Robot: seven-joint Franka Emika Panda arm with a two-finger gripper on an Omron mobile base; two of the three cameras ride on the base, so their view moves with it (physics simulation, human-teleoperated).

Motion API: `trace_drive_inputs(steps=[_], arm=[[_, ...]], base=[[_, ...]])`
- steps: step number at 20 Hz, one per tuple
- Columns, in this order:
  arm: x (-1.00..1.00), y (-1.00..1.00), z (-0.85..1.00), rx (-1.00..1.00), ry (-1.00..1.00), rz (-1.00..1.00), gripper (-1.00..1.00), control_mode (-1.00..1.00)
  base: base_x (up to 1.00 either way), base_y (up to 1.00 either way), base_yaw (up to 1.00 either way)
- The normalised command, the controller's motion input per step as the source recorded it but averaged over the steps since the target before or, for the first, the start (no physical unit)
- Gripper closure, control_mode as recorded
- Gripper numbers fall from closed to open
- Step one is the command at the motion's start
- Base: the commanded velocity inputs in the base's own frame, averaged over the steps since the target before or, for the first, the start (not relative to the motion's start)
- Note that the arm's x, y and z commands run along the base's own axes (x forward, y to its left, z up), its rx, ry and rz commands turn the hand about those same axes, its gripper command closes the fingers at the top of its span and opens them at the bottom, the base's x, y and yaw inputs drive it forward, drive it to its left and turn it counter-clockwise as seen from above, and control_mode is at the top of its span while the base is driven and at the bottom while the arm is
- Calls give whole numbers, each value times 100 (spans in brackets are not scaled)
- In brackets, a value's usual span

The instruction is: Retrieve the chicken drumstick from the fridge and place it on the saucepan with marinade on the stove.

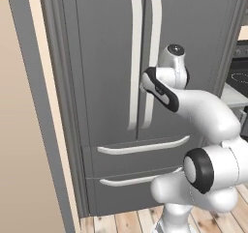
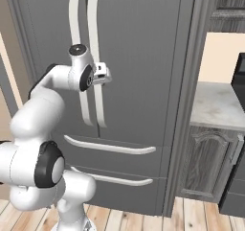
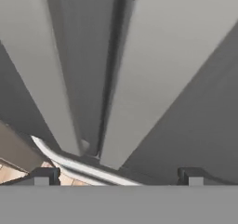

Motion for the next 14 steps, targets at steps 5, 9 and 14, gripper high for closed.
trace_drive_inputs(steps=[5, 9, 14], arm=[[24, 0, 0, 19, -1, -12, -100, -100], [14, -3, -20, 6, -10, -10, -100, -100], [14, 0, -28, 0, -27, -6, -100, -100]], base=[[0, 0, 0], [0, 0, 0], [0, 0, 0]])
